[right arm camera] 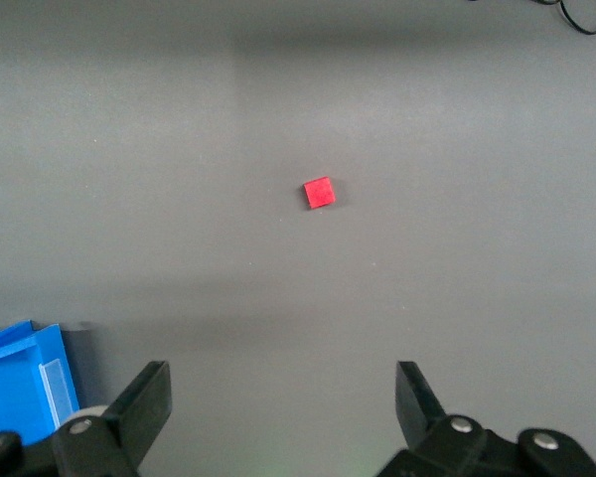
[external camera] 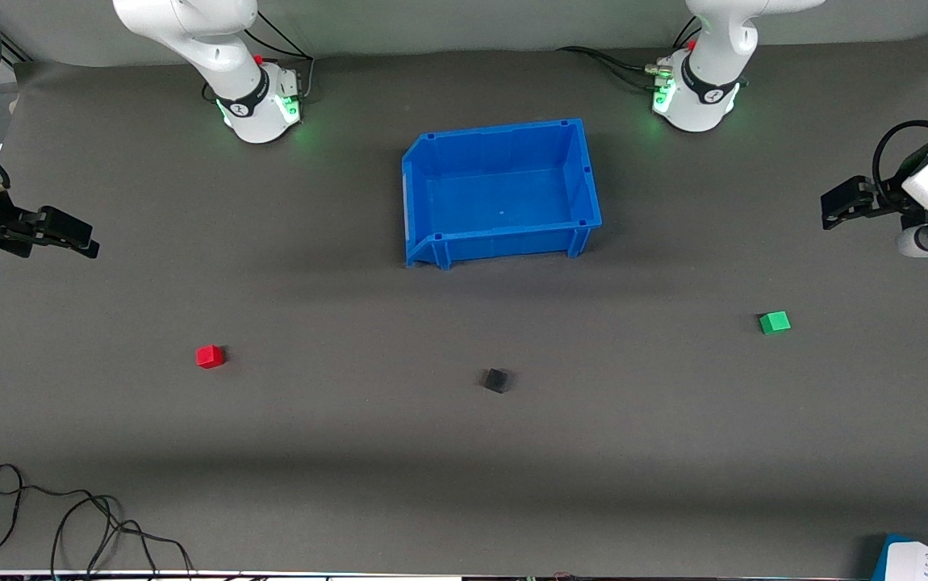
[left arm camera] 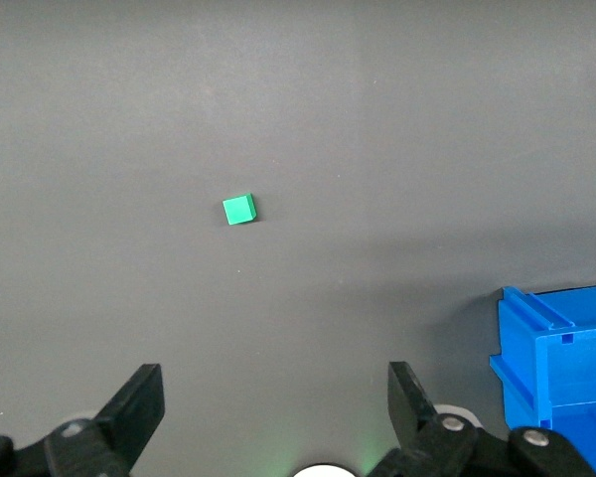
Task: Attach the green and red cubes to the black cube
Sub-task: 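Move the right gripper toward the red cube while the left gripper nears green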
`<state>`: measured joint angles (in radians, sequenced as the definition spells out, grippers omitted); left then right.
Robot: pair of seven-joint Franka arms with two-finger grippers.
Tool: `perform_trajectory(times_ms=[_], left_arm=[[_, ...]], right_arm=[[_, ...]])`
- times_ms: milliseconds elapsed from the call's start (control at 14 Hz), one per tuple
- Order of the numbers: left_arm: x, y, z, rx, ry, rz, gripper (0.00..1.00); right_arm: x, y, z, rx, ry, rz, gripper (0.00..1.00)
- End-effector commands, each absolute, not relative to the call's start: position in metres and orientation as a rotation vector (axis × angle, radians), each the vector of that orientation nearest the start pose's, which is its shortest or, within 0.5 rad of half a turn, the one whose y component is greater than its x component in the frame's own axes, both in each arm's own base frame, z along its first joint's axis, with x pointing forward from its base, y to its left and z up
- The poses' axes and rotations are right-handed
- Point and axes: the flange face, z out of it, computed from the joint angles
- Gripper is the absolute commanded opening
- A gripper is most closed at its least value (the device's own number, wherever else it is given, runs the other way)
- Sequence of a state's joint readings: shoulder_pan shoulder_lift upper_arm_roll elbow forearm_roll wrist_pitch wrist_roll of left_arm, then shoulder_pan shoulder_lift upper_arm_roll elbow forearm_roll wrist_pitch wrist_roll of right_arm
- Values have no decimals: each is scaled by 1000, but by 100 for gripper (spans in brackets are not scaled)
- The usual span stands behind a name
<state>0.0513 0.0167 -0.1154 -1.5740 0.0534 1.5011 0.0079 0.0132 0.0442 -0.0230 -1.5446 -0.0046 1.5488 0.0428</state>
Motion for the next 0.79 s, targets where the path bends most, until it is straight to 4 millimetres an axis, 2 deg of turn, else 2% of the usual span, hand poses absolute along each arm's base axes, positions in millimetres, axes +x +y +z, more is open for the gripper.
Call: perform_trajectory(times_ms=[0,286,429,571,714], left_arm=[[549,-21,612,-3074,116,119,100],[549,-20,611,-3073,81,113,100],[548,-23,612,-3070,10,112,100],[549,-24,612,-3049,-338,86,100],[550,-24,610,-3022,-534,81,100]], right_arm=[[564,-3,613,-3128,45,62,100],[560,-3,620,-3129,67,53,100],[564,-7,612,-3126,88,67,100],[568,-9,606,-3112,100,81,100],[571,-12,602,-3109,107,91,100]])
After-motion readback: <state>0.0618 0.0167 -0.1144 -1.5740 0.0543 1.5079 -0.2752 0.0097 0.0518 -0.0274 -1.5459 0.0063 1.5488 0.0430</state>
